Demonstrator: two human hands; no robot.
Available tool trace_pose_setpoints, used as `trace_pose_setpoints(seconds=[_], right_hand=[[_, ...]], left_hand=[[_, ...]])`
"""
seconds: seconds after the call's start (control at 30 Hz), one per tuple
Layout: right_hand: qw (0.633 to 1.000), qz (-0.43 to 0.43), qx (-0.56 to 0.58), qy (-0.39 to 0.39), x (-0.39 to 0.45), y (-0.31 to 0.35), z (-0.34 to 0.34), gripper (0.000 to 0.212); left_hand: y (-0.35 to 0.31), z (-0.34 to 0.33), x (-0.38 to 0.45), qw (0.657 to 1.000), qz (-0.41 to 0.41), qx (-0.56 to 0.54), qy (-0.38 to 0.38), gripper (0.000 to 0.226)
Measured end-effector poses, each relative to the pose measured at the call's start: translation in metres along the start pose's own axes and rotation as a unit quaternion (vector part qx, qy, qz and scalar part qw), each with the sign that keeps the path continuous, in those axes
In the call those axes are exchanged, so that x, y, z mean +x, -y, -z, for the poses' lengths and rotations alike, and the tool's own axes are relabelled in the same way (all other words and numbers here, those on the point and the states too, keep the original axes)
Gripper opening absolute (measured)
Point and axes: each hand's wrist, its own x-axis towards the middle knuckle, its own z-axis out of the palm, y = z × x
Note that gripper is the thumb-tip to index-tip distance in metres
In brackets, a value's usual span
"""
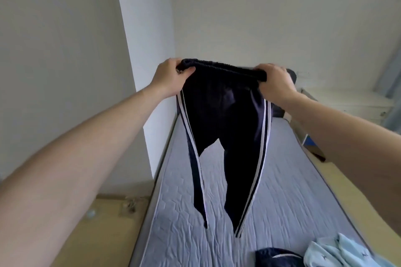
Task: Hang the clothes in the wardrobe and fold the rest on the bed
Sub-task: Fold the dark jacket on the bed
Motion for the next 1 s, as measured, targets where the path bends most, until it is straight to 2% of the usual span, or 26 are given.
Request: trace_pose_setpoints(seconds=[0.13,0.27,0.43,0.6,0.73,0.83,1.0], right_hand=[[0.997,0.055,0.023,-0.044,0.001,-0.003,0.022,0.054],[0.995,0.089,0.042,-0.014,-0.033,-0.016,0.003,0.05],[0.99,0.064,0.032,0.122,-0.12,-0.056,-0.084,0.043],[0.957,0.024,0.003,0.288,-0.242,-0.103,-0.201,0.047],[0.918,-0.027,0.007,0.395,-0.356,-0.14,-0.292,0.053],[0.873,-0.066,0.002,0.483,-0.454,-0.161,-0.344,0.059],[0.805,-0.113,0.007,0.583,-0.597,-0.184,-0.393,0.057]], left_hand=[[-0.016,0.018,-0.005,0.994,-0.098,0.049,-0.026,0.03],[0.002,0.006,-0.044,0.993,-0.111,0.032,-0.008,0.017],[0.079,-0.056,-0.137,0.996,-0.041,0.017,0.076,0.015],[0.179,-0.144,-0.263,0.978,0.068,0.024,0.193,0.016],[0.246,-0.216,-0.381,0.94,0.17,0.004,0.294,0.014],[0.278,-0.257,-0.476,0.905,0.233,0.015,0.354,0.02],[0.303,-0.302,-0.612,0.843,0.297,0.039,0.446,0.022]])
